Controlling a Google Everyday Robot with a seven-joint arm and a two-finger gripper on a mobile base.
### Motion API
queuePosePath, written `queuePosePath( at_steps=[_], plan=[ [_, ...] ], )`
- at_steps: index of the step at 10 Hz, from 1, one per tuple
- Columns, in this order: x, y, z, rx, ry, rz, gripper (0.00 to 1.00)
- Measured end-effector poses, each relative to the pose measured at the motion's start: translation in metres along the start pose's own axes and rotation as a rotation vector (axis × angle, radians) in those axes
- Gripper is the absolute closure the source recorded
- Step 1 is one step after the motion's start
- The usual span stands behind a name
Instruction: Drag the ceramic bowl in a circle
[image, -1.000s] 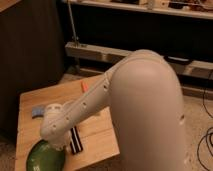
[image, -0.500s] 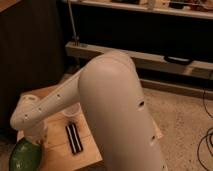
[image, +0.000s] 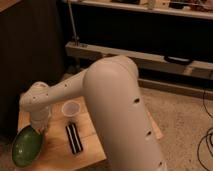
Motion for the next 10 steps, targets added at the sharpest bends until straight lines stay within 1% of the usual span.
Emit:
queuePosePath(
  at_steps=[2,4,5,6,8,10],
  plan=[
    [0.003,-0.033,-0.013,-0.03,-0.019,0.057,1.0],
    [0.02,-0.062,-0.024,-0.031,-0.032,0.104,1.0],
    [0.029,-0.071,-0.025,-0.015,-0.032,0.114,1.0],
    [0.035,-0.074,-0.022,0.007,-0.03,0.116,1.0],
    [0.047,-0.072,-0.016,0.056,-0.027,0.104,1.0],
    [0.059,-0.076,-0.015,0.083,-0.027,0.097,1.0]
  ],
)
